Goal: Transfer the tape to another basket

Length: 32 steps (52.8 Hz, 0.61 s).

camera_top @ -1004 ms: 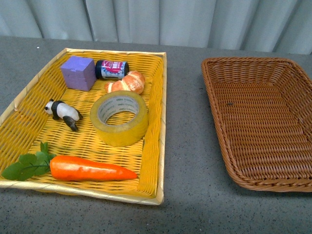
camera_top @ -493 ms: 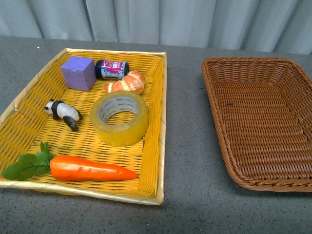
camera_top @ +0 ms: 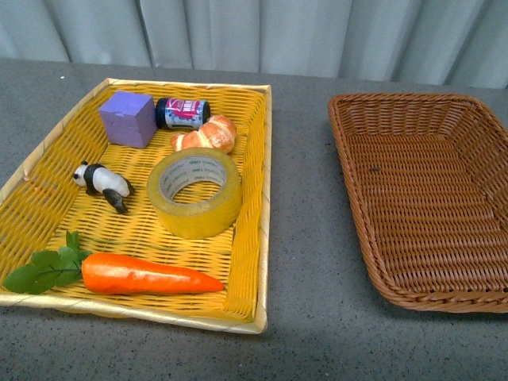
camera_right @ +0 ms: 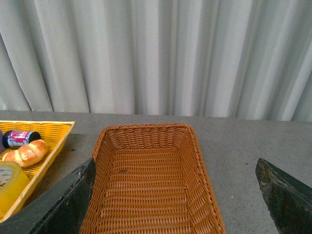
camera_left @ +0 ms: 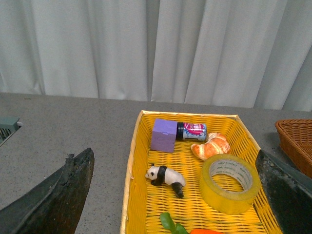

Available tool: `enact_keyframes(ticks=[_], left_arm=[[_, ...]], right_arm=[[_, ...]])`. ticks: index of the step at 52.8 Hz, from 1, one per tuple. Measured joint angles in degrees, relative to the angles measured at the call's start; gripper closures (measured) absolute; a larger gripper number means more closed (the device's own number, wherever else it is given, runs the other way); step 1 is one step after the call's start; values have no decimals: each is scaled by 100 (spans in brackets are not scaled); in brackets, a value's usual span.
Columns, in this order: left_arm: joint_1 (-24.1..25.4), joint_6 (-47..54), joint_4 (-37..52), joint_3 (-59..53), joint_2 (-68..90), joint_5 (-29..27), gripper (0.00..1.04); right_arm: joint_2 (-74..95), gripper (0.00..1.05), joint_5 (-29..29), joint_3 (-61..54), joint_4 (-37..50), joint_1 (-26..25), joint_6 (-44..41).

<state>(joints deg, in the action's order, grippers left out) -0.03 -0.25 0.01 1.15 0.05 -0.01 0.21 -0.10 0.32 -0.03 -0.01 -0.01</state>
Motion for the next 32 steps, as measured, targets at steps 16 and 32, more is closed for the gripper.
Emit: enact_keyframes(ticks=[16, 32], left_arm=[[0, 0, 0, 0, 0, 0, 6], [0, 0, 0, 0, 0, 0, 6]], right_arm=[[0, 9, 0, 0, 0, 0, 0], [0, 9, 0, 0, 0, 0, -2]])
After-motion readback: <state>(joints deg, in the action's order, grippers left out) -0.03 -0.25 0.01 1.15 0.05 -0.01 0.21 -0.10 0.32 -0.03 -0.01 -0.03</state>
